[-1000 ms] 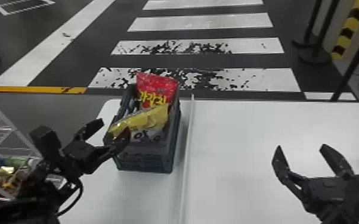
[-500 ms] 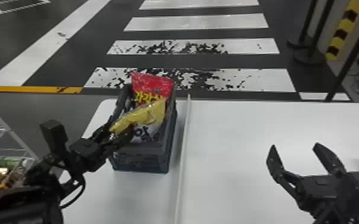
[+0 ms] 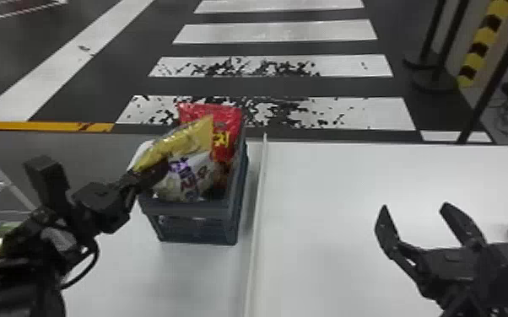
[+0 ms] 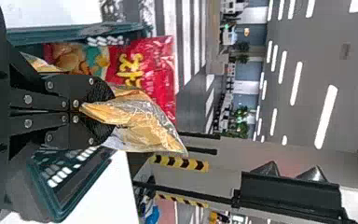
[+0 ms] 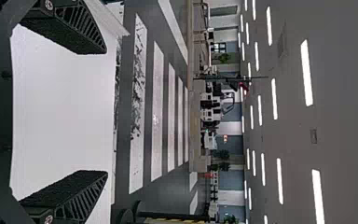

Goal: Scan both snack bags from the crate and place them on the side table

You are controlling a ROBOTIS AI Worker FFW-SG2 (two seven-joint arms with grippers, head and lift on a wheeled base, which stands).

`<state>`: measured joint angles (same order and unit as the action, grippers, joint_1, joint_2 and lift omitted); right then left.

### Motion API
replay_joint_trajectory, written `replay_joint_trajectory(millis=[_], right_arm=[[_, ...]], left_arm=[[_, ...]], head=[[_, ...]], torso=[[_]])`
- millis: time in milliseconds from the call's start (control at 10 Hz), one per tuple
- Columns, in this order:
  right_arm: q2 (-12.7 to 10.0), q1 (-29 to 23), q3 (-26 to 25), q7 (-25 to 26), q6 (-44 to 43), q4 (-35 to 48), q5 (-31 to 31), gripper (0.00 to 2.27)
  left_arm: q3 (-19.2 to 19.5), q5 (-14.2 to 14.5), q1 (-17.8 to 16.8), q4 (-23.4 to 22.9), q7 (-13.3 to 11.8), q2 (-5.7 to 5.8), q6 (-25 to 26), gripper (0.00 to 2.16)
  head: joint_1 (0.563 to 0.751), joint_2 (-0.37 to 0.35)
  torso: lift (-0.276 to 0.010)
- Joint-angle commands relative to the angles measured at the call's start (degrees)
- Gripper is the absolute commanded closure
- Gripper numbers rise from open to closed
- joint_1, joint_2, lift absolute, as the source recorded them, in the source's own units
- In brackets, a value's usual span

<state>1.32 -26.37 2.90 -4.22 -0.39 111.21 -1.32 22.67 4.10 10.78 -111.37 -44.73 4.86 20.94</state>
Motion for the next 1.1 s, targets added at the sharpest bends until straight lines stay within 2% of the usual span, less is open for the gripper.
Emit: replay_joint_trajectory(millis=[0, 100, 200, 400, 500, 700, 800, 900, 1000], right_arm=[[0.00, -0.09, 0.00, -0.09, 0.00, -0.03, 0.00, 0.07], [0.00, -0.09, 0.00, 0.00, 0.00, -0.03, 0.00, 0.07], [-0.09, -0.09, 0.00, -0.09, 0.00, -0.03, 0.00, 0.07], [-0.27, 0.00, 0.09, -0.09, -0.18, -0.03, 0.26, 0.07], [-0.27, -0.09, -0.09, -0.09, -0.18, 0.06, 0.26, 0.07], [-0.18, -0.35, -1.76, -0.09, -1.06, 0.59, 0.09, 0.07], [-0.09, -0.61, -2.81, -0.09, -4.40, 0.67, -0.44, 0.07], [-0.09, -0.44, -3.43, -0.09, -5.98, 0.76, -0.53, 0.07], [-0.09, -0.44, -4.04, -0.09, -6.33, 1.11, -0.97, 0.07]], left_arm=[[2.03, 1.96, 0.65, -5.87, 0.00, -0.03, 0.64, 2.14], [3.26, 4.34, 0.82, -9.74, -0.36, -0.12, 4.33, 2.14], [5.02, 8.29, 1.53, -13.26, -0.44, -0.38, 7.32, 2.14], [8.45, 16.90, 2.76, -19.59, -1.15, -1.87, 13.29, 2.14], [10.20, 22.79, 2.84, -21.26, -1.50, -2.75, 16.63, 2.14], [11.87, 30.70, 3.28, -22.40, -2.03, -3.98, 20.68, 2.14], [11.61, 32.72, 3.64, -21.87, -2.11, -4.86, 21.20, 2.14], [11.35, 35.19, 4.51, -21.08, -2.11, -5.01, 21.20, 2.14], [9.85, 35.10, 5.57, -19.85, -1.67, -5.01, 21.20, 2.14]], head=[[0.695, 0.140], [0.695, 0.144], [0.695, 0.149], [0.695, 0.153], [0.695, 0.148], [0.695, 0.134], [0.695, 0.114], [0.695, 0.089], [0.695, 0.078]], torso=[[-0.095], [-0.095], [-0.095], [-0.095], [-0.095], [-0.095], [-0.095], [-0.095], [-0.095]])
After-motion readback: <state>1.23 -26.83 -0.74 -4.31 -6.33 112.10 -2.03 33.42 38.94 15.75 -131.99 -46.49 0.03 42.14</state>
